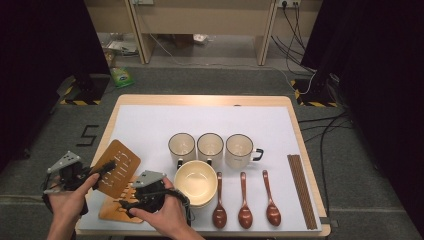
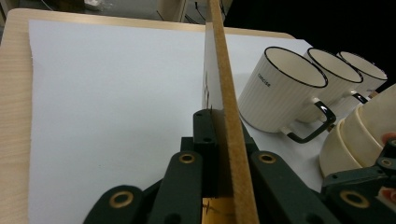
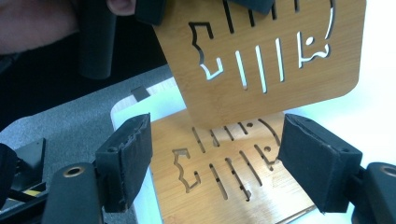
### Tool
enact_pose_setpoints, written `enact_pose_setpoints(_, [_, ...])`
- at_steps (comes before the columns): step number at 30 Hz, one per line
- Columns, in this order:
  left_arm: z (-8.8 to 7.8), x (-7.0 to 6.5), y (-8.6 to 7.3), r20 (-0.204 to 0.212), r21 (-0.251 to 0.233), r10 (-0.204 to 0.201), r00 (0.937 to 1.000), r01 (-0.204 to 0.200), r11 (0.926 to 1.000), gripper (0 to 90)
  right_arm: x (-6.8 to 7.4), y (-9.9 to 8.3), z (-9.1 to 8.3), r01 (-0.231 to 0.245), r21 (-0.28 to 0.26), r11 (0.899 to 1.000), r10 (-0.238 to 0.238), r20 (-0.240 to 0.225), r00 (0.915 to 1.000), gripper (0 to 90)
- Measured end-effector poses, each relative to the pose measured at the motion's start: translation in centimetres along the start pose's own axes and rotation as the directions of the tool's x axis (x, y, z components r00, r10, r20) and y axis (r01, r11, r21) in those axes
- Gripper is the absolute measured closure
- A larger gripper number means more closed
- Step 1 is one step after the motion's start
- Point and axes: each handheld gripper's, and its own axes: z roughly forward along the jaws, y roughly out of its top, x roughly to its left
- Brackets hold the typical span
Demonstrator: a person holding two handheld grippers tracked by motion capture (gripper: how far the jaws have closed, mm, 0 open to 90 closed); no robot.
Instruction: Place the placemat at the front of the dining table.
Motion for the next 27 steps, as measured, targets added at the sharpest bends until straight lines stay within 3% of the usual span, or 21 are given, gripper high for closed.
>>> enact_pose_setpoints(12, [0.2, 0.4, 0.5, -0.007, -0.004, 0.002, 1.0000, -0.002, 1.0000, 86.2, -0.1, 0.8, -1.1, 0.002, -0.006, 1.000, -0.002, 0.013, 0.9999, 26.1])
enact_pose_setpoints(13, [0.3, 0.4, 0.5, -0.005, -0.006, -0.001, 1.0000, 0.001, 1.0000, 86.2, -0.2, 0.9, -1.1, 0.019, -0.012, 1.000, -0.019, 0.016, 0.9997, 26.2])
enact_pose_setpoints(27, [1.0, 0.4, 1.2, -0.006, -0.014, -0.005, 1.0000, 0.005, 0.9999, 86.2, -0.6, 1.8, -2.6, 0.009, -0.031, 0.999, -0.008, 0.033, 0.9994, 26.4])
